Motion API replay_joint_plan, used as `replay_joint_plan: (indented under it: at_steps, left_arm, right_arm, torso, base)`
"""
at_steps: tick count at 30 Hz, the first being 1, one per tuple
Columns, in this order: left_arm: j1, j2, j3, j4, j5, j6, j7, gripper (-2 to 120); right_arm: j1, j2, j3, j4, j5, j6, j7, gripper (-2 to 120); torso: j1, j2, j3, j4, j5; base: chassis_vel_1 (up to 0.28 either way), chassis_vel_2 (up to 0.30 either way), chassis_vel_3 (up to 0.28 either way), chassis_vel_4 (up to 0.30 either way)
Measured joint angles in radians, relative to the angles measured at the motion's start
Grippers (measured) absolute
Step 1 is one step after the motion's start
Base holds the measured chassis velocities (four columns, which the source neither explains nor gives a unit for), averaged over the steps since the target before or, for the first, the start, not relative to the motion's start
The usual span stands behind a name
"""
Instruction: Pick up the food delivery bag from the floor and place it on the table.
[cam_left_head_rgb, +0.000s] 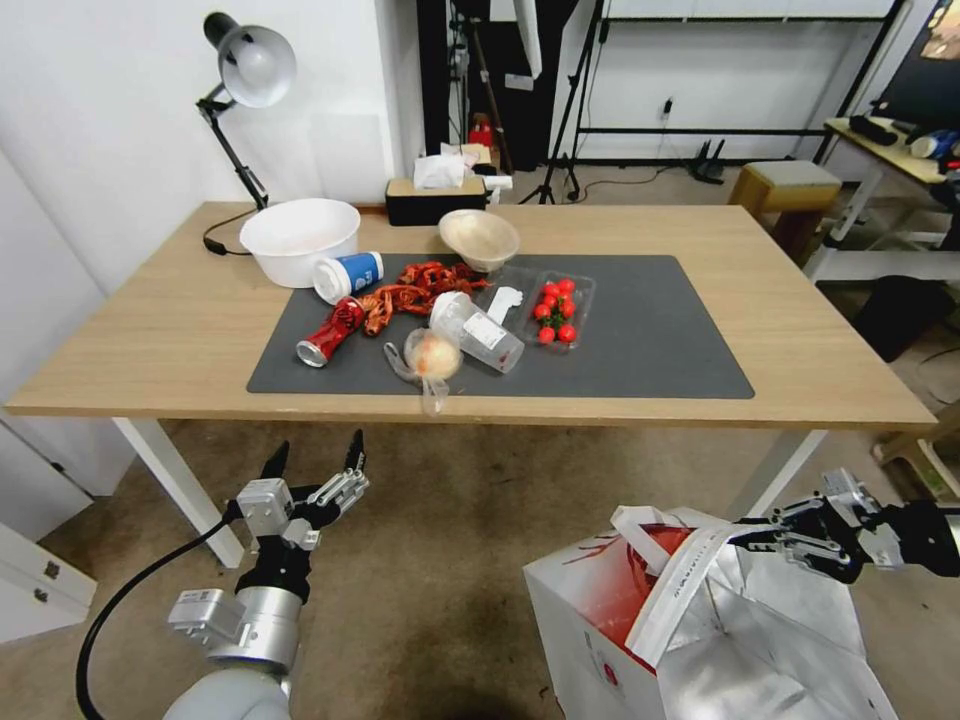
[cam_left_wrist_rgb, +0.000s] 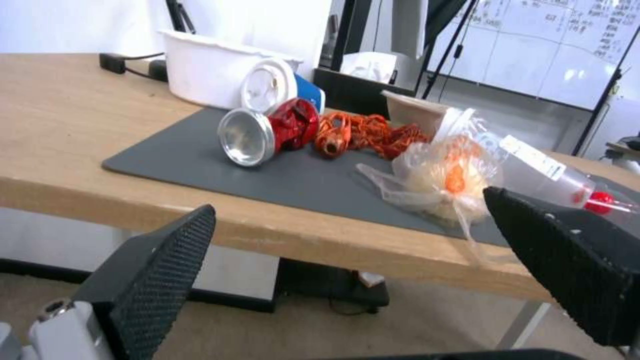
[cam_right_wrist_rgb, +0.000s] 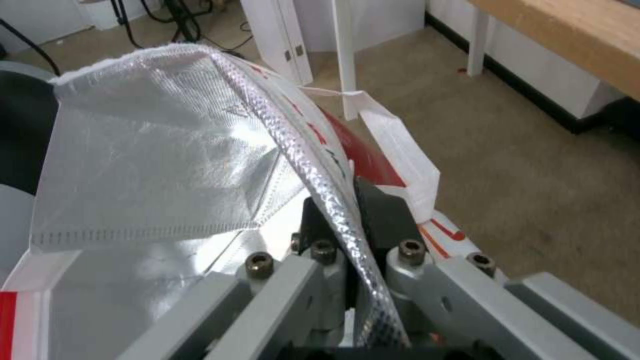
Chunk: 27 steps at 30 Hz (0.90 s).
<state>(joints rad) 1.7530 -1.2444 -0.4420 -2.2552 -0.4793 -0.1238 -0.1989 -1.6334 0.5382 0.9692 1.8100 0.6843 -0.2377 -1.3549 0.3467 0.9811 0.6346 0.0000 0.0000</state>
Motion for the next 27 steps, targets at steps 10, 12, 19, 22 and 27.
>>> replay_joint_plan:
  at_steps: [10, 12, 19, 22, 27]
  left_arm:
    - [0.001, 0.000, 0.002, 0.006, -0.008, -0.008, 0.009, 100]
    - [-0.001, -0.002, 0.004, 0.008, -0.009, -0.015, 0.006, 100]
    - [0.000, -0.001, 0.004, 0.012, -0.009, -0.026, -0.001, 100]
    - [0.000, -0.001, 0.004, 0.012, -0.009, -0.029, -0.002, 100]
    - [0.000, -0.001, 0.004, 0.014, -0.008, -0.032, -0.002, 100]
  right_arm:
    - [0.007, 0.005, -0.005, -0.004, -0.002, 0.000, 0.001, 0]
    - [0.009, 0.005, -0.007, -0.005, -0.003, 0.001, 0.001, 0]
    - [0.011, 0.007, -0.009, -0.005, -0.003, 0.001, 0.002, 0]
    - [0.010, 0.008, -0.008, -0.005, -0.003, 0.001, 0.001, 0]
    - [0.006, 0.009, -0.006, -0.003, 0.003, 0.001, -0.003, 0]
  torso:
    - [0.020, 0.045, 0.025, 0.0004, -0.0001]
    - [0.022, 0.049, 0.027, 0.0003, 0.0000]
    - [0.022, 0.050, 0.027, 0.0004, -0.0001]
    - [0.022, 0.048, 0.026, 0.0004, 0.0000]
    - [0.021, 0.046, 0.025, 0.0004, 0.0000]
  base:
    - [0.000, 0.000, 0.000, 0.000]
    - [0.000, 0.000, 0.000, 0.000]
    - [0.000, 0.000, 0.000, 0.000]
    - [0.000, 0.000, 0.000, 0.000]
    - [0.000, 0.000, 0.000, 0.000]
